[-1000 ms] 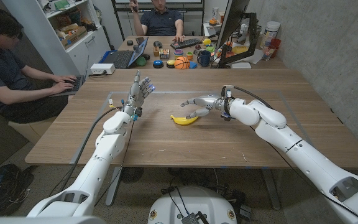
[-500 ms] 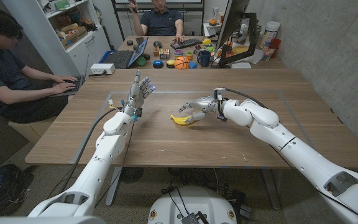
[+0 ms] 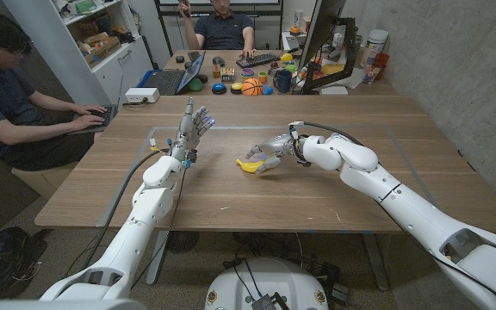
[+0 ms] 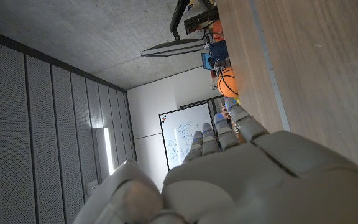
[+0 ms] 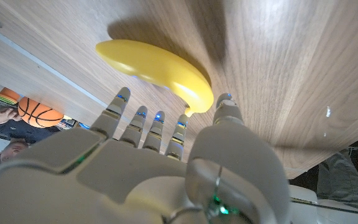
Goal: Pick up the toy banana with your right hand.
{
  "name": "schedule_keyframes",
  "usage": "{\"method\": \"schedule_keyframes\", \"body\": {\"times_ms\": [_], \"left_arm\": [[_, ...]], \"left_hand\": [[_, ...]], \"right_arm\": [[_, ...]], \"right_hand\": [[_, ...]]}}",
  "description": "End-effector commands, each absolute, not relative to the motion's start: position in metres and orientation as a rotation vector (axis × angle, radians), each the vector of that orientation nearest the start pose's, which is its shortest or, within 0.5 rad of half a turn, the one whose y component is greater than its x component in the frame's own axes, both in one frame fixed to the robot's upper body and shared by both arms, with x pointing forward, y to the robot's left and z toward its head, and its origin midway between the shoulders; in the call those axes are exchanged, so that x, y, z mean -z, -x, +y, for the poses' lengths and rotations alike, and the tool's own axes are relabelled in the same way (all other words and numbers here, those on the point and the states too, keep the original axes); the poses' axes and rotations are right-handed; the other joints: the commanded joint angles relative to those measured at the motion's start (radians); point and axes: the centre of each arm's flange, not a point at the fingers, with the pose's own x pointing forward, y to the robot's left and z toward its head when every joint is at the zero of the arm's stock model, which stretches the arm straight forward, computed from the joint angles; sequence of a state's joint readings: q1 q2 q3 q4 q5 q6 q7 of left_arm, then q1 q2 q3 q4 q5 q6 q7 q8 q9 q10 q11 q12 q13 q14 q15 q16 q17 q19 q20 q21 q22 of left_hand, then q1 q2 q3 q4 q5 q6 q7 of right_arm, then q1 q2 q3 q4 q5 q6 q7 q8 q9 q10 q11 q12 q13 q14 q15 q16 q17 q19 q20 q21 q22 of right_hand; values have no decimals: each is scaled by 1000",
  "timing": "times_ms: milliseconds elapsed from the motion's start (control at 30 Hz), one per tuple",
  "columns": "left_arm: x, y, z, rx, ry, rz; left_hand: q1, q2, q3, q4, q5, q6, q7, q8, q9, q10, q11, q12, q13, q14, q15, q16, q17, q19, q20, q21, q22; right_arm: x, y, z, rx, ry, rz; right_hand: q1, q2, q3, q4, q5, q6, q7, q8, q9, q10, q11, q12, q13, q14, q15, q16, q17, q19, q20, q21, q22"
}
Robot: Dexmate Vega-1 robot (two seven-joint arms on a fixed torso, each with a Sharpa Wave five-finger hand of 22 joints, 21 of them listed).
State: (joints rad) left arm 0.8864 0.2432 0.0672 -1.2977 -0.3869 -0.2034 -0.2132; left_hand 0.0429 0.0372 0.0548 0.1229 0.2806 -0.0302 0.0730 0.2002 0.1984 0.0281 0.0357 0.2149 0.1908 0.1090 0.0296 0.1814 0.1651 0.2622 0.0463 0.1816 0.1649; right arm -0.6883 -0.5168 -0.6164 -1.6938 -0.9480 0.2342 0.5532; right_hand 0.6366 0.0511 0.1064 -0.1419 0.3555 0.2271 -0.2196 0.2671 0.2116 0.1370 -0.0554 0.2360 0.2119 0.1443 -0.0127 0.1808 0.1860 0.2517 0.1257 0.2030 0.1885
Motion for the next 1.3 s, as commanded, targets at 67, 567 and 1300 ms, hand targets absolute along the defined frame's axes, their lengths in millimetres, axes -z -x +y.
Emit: {"method": "schedule_keyframes", "body": {"times_ms": [67,567,1300], "left_arm": [[26,-651,284,226,81,-637],[27,-650,282,228,89,-648],[20,-644,282,232,93,-684]], "left_hand": [[12,-4,-5,-1,0,5,3,8,5,4,1,4,3,8,0,4,5,9,-2,4,4],[13,-3,-7,-2,0,13,-2,10,5,11,-4,5,3,13,-3,5,5,15,-3,5,5],[16,-1,-9,-3,0,23,-8,11,6,17,-8,5,3,17,-7,4,5,16,-1,5,5]], "right_arm": [[8,-585,-73,-535,1955,-717],[9,-582,-64,-461,2022,-689],[14,-613,-77,-413,1961,-675]], "right_hand": [[10,0,-8,2,6,10,1,7,5,-5,2,-6,2,-5,-5,-1,4,-4,-4,-4,5],[0,-16,-26,13,18,55,14,18,6,26,-7,8,6,0,-7,10,6,1,-11,2,5],[34,-2,-30,15,48,166,2,47,9,73,-49,26,8,22,-37,23,5,16,-24,13,5]]}}
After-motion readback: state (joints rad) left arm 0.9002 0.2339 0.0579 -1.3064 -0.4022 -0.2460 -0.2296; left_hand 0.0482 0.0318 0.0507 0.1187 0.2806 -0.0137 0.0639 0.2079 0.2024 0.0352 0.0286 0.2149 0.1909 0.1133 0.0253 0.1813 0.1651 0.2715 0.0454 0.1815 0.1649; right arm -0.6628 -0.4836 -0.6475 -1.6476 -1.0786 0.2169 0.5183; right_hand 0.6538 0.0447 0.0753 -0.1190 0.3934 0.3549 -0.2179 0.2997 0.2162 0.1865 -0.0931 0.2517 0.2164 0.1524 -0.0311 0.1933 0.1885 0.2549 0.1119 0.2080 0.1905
